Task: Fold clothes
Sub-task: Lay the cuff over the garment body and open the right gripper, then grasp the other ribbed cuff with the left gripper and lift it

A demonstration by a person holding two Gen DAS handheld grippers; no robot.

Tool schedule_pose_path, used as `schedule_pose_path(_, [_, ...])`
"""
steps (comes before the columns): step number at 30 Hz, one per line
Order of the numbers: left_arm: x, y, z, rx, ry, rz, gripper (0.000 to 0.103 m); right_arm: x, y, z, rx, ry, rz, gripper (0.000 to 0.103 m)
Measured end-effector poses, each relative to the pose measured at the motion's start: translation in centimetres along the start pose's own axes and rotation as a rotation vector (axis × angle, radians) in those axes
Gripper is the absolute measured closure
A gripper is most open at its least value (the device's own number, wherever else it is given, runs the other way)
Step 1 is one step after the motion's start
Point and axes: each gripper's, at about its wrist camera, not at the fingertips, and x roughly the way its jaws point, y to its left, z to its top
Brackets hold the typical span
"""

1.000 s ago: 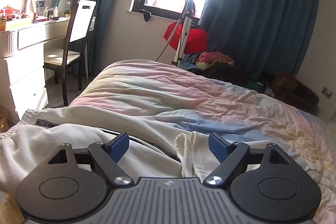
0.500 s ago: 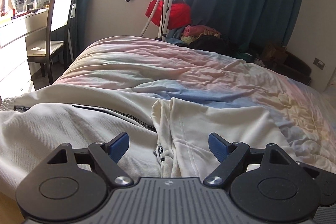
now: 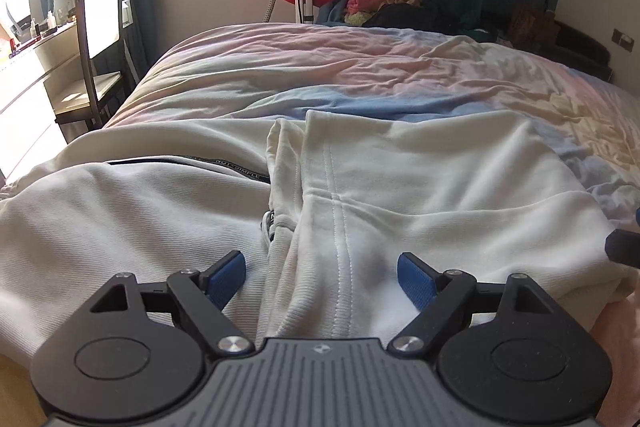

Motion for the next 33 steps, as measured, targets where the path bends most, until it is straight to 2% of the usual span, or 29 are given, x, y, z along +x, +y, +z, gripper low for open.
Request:
schedule_pose_path(1, [0.1, -0.2, -0.1, 0.012, 0.003, 0.009, 0.018, 0.3, -0.4, -0.3, 0.023, 0.02, 0.007, 0.014])
schedule_pose_path(2, [0.2, -0.4, -0.2, 0.026, 0.0, 0.016, 0.018, 0.7, -0.7, -0.4, 0.036, 0.033, 0.015, 0.028])
schedule_pose_path(3, [0.2, -0.6, -0.3, 0.037, -0.003, 0.02, 0.018, 1.1, -0.8, -0.6, 0.04, 0.045, 0.021, 0.036])
schedule_pose_path(7, [0.4, -0.5, -0.2, 0.027, -0.005, 0.018, 0.017, 3.1, -0.4, -1.3, 0.004, 0.108, 0.018, 0.041])
schedule_pose_path(10, [0.0, 0.5, 0.1, -0.033, -0.009, -0.005, 0.017, 4.2, 0.0, -1.9, -0.024, 0.138, 0.0, 0.041])
schedule_pose_path(13, [-1.7, 3.5, 0.8, -0.193, -0.022, -0.044, 0.017, 4.6, 0.2, -2.1, -0.029, 0.145, -0.006, 0.041])
schedule_pose_path(16, [-4.8, 8.8, 1.5, -0.437, -0.084, -0.085, 0.017, 4.2, 0.1, -2.1, -0.018, 0.134, -0.005, 0.041])
schedule_pose_path(18, [-7.9, 13.7, 1.5, -0.622, -0.153, -0.1, 0.017, 3.8, 0.1, -2.1, -0.015, 0.125, -0.006, 0.041])
schedule_pose_path(21, [-11.9, 20.4, 0.9, -0.806, -0.231, -0.056, 0.015, 3.5, 0.3, -2.1, -0.017, 0.122, -0.014, 0.041])
schedule_pose_path(22, [-12.9, 22.5, 0.3, -0.849, -0.231, -0.028, 0.011, 3.4, 0.3, -2.0, -0.015, 0.122, -0.015, 0.041])
schedule_pose_path(25, [-13.8, 27.8, -2.4, -0.983, -0.168, 0.032, 0.009, 3.0, 0.4, -1.8, -0.002, 0.119, -0.011, 0.04])
schedule_pose_path(27, [-12.9, 30.4, -5.3, -1.113, -0.068, 0.022, 0.012, 2.9, 0.5, -1.7, 0.005, 0.115, -0.005, 0.04])
schedule_pose_path(29, [-11.2, 31.8, -8.3, -1.236, 0.023, -0.032, 0.015, 3.0, 0.7, -1.6, 0.002, 0.118, -0.01, 0.04])
schedule_pose_path(30, [-10.0, 32.1, -9.4, -1.278, 0.065, -0.082, 0.016, 3.0, 0.8, -1.6, -0.004, 0.12, -0.014, 0.04])
schedule_pose_path(32, [-8.0, 32.1, -10.5, -1.326, 0.106, -0.202, 0.023, 3.1, 0.9, -1.7, -0.011, 0.12, -0.02, 0.04])
schedule_pose_path(33, [-7.1, 31.9, -10.4, -1.324, 0.112, -0.234, 0.023, 3.2, 0.9, -1.6, -0.012, 0.119, -0.023, 0.04])
